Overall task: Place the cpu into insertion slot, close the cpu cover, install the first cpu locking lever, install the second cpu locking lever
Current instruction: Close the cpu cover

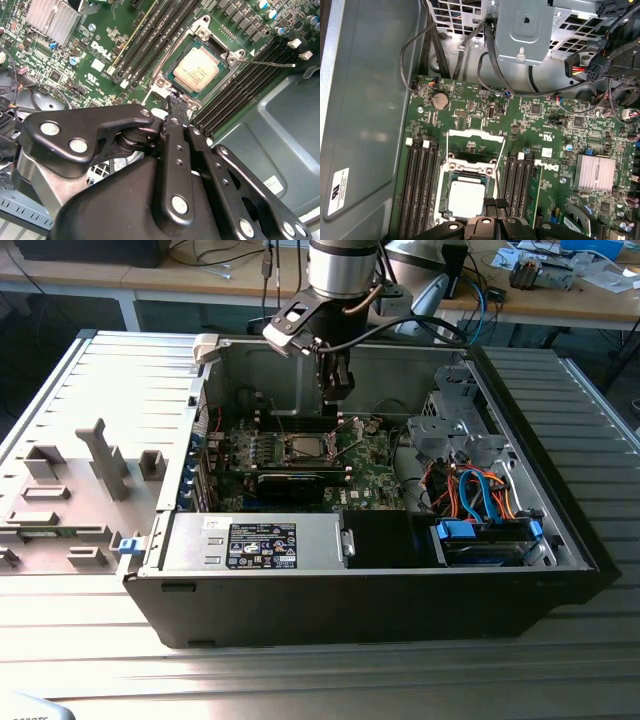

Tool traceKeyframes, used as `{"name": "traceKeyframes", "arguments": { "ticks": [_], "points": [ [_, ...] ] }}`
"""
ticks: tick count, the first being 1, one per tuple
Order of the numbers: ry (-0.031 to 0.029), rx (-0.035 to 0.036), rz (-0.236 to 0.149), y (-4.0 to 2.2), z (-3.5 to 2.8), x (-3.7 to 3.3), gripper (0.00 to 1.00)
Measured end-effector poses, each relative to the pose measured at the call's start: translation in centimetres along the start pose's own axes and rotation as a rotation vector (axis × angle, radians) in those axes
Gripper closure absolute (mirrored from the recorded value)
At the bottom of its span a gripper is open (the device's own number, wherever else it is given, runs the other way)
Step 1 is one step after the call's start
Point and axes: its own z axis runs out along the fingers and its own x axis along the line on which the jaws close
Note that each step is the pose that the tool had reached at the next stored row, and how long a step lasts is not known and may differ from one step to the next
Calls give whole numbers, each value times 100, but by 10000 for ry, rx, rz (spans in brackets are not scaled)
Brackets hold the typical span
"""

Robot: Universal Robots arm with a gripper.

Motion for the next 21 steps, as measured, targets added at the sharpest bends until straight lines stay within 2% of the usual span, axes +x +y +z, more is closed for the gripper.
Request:
{"name": "traceKeyframes", "arguments": {
  "ticks": [12, 17, 20, 21],
  "points": [
    [1, 0, 2, 16, 33, 0, 89],
    [58, 4, 211, 36, 72, -1, 89],
    [81, 13, 430, 82, 112, -6, 89],
    [80, 15, 459, 124, 120, -10, 89]
  ]
}}
